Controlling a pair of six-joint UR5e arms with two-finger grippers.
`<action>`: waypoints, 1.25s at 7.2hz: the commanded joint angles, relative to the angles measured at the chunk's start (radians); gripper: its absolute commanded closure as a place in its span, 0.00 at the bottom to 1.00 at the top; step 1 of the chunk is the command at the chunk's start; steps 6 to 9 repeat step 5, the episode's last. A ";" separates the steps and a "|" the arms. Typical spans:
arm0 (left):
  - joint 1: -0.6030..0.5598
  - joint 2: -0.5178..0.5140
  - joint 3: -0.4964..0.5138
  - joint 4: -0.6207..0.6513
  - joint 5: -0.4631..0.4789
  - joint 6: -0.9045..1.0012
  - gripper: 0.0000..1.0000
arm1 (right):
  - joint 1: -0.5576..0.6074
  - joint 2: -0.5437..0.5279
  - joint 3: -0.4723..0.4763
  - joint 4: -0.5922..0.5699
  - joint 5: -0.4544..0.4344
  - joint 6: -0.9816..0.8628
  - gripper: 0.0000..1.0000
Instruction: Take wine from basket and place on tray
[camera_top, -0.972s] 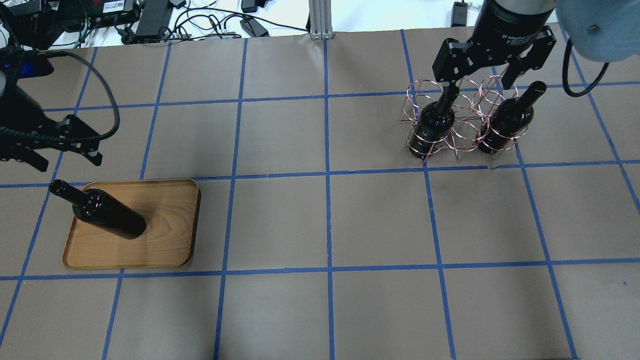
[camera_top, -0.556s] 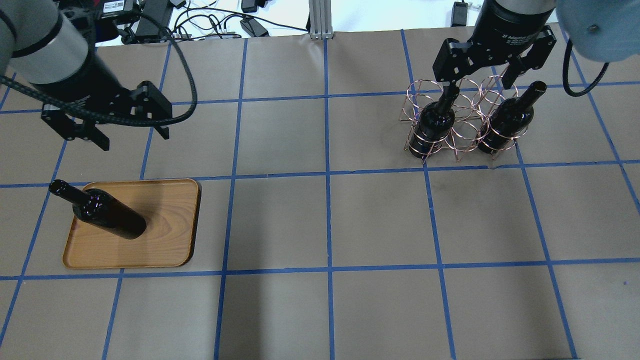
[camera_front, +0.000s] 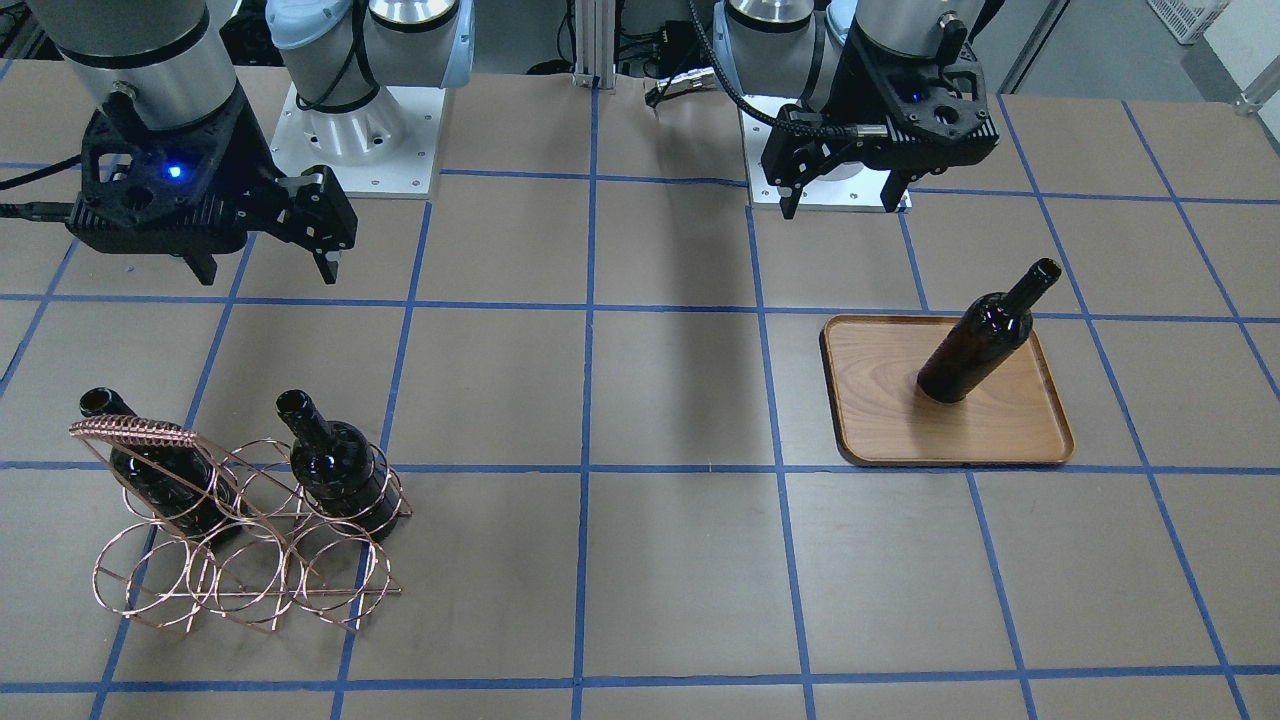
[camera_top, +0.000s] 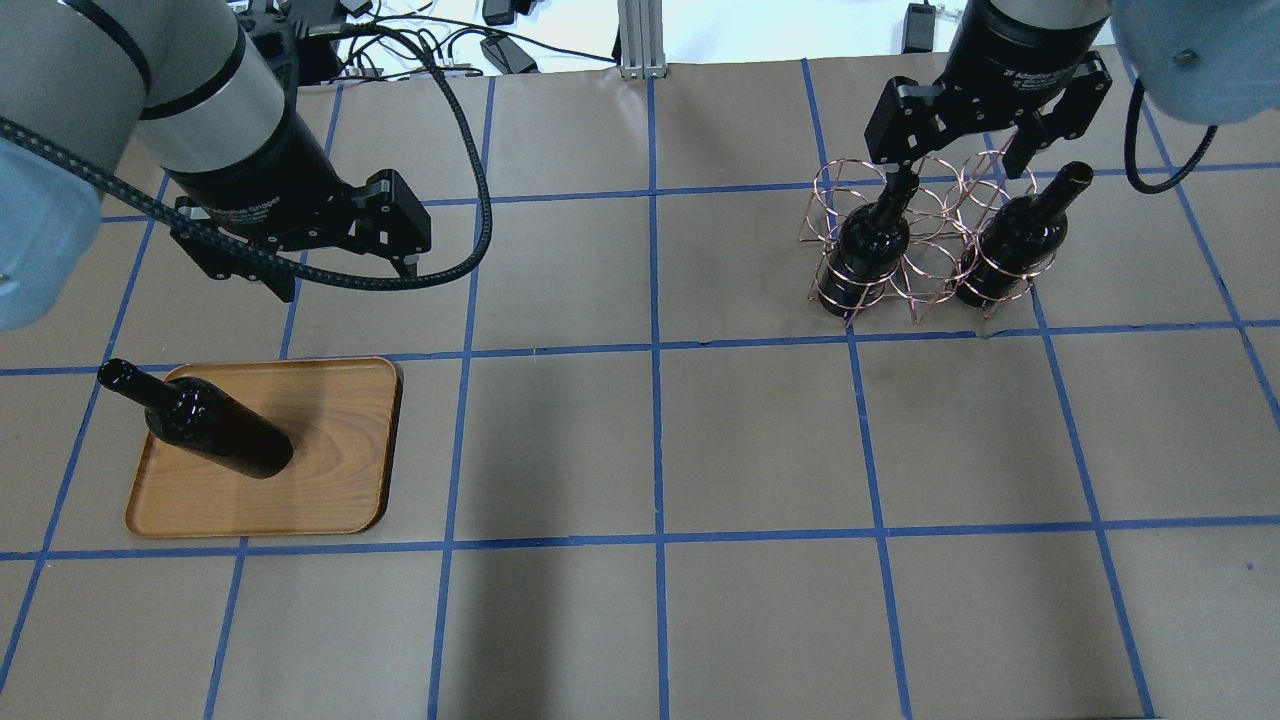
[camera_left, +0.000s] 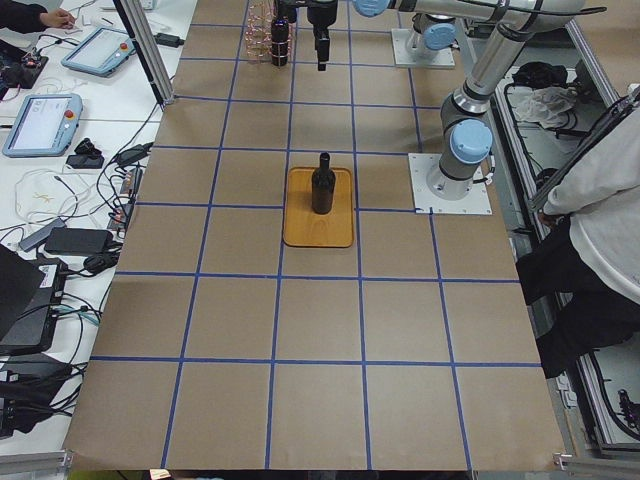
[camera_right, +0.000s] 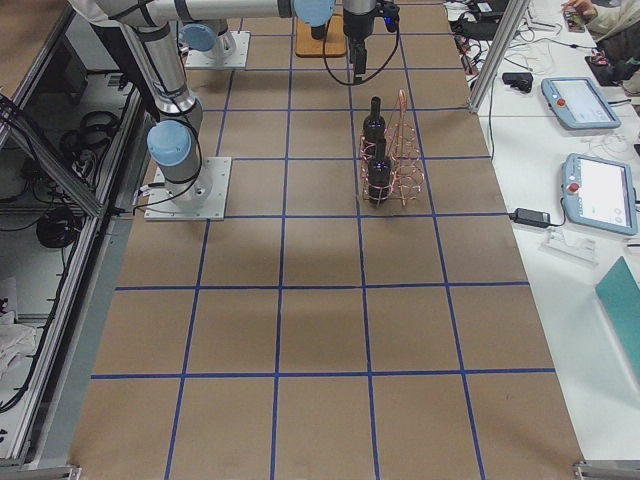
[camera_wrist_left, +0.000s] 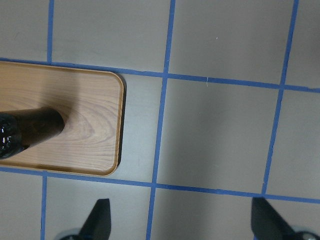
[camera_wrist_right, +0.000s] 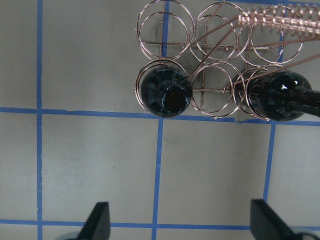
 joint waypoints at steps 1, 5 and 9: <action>0.001 -0.073 0.120 -0.030 -0.003 -0.002 0.00 | 0.002 -0.003 -0.001 0.001 0.004 0.004 0.00; 0.000 -0.104 0.153 -0.058 -0.003 0.000 0.00 | 0.000 -0.001 -0.002 0.001 0.001 0.000 0.00; 0.000 -0.104 0.153 -0.058 -0.003 0.000 0.00 | 0.000 -0.001 -0.002 0.001 0.001 0.000 0.00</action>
